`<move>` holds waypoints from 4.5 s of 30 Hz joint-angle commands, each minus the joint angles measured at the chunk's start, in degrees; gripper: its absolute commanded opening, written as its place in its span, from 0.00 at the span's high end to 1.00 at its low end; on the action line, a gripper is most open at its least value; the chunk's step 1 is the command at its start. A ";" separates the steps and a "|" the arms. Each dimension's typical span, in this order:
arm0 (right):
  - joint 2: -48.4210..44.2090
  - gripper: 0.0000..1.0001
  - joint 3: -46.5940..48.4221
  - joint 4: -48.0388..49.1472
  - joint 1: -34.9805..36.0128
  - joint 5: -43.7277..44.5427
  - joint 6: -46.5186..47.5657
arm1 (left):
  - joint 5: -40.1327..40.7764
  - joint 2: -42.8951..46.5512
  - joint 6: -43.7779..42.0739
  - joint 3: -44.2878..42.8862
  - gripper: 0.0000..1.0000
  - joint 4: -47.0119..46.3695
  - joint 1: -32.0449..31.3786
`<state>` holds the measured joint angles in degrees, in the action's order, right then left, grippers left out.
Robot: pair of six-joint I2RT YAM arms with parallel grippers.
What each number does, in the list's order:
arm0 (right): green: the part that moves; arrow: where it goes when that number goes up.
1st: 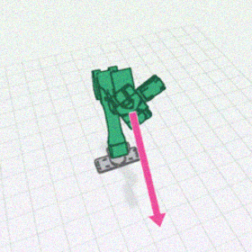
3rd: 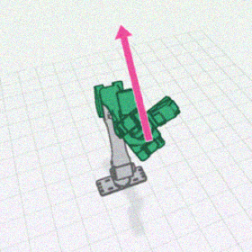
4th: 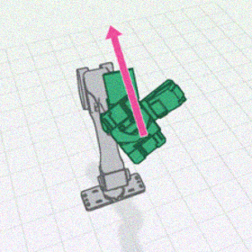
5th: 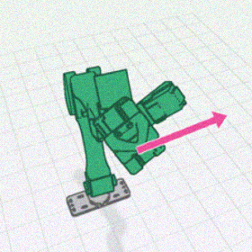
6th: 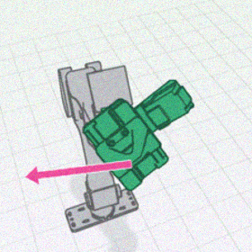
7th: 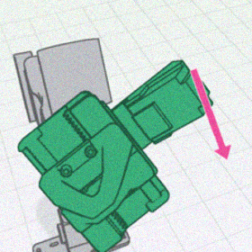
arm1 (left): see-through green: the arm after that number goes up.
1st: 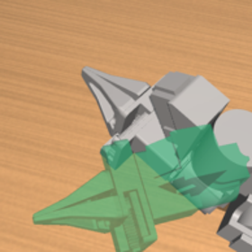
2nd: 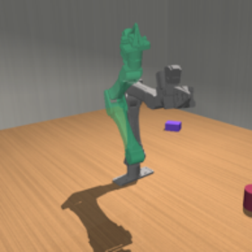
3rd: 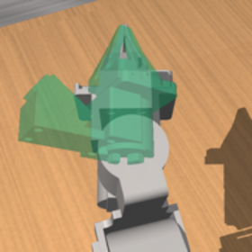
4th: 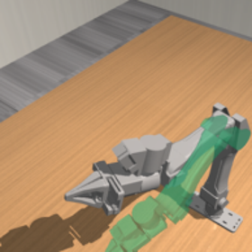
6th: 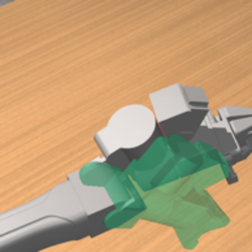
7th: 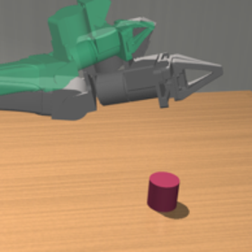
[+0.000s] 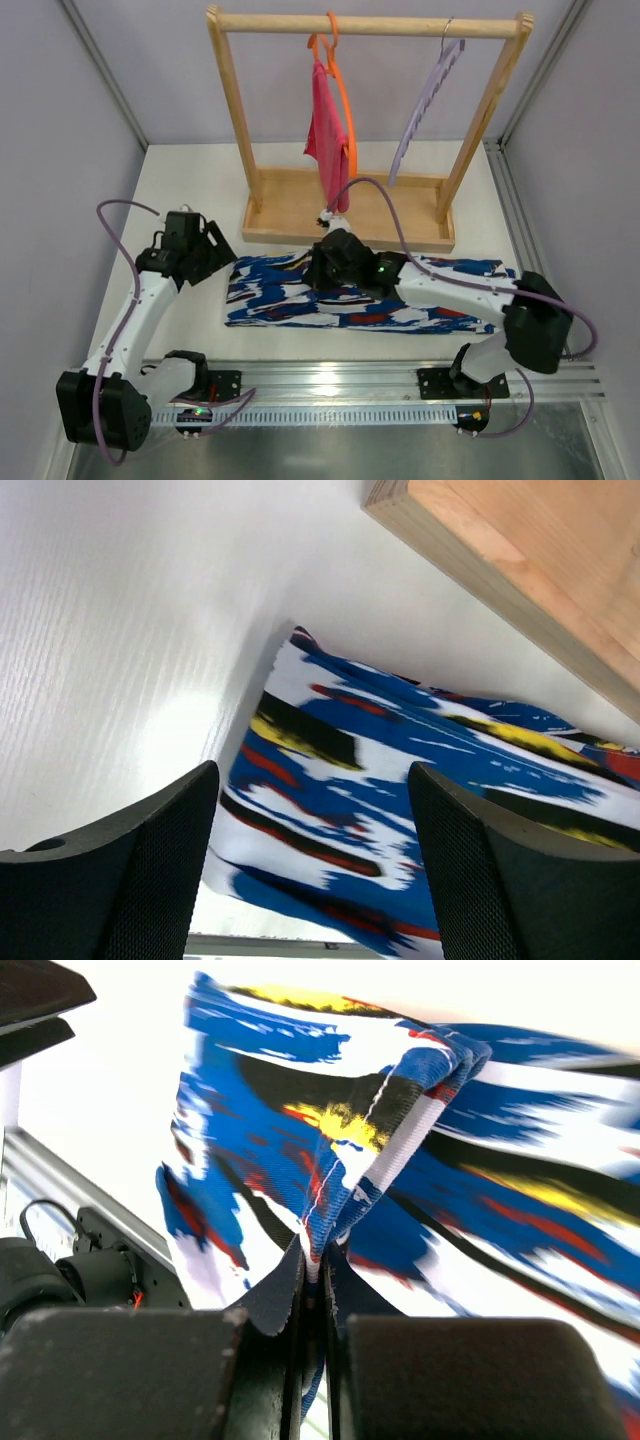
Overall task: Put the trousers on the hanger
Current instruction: Fold the trousers
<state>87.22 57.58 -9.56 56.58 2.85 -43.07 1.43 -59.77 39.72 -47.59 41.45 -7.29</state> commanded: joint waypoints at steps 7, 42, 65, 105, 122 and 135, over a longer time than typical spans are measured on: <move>-25.66 0.96 -12.57 -21.37 -8.03 15.25 -0.27 | -10.99 0.18 -2.20 1.45 0.22 -4.35 0.08; -47.05 0.96 -18.91 -34.12 -36.44 30.20 0.35 | -25.07 -10.89 9.84 14.64 0.16 -35.38 -14.06; -50.57 0.96 -22.68 -28.60 -48.75 22.39 3.06 | -22.87 -23.46 15.03 12.53 0.17 -46.54 -23.73; -46.11 0.51 -18.84 -21.02 -36.84 -3.14 7.74 | -21.02 -15.03 5.45 7.16 0.32 -25.36 -18.46; -31.44 0.55 -15.66 -0.12 -16.25 -8.64 5.97 | -18.40 -15.90 3.87 3.56 0.31 -19.66 -18.11; 2.07 0.48 -5.11 14.65 -4.99 -26.13 27.42 | -15.67 -20.30 1.85 3.73 0.30 -16.67 -16.18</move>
<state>87.88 48.05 -1.91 51.07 -16.69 -23.49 -15.86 -79.20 43.38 -42.26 23.24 -23.75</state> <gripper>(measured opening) 0.514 0.701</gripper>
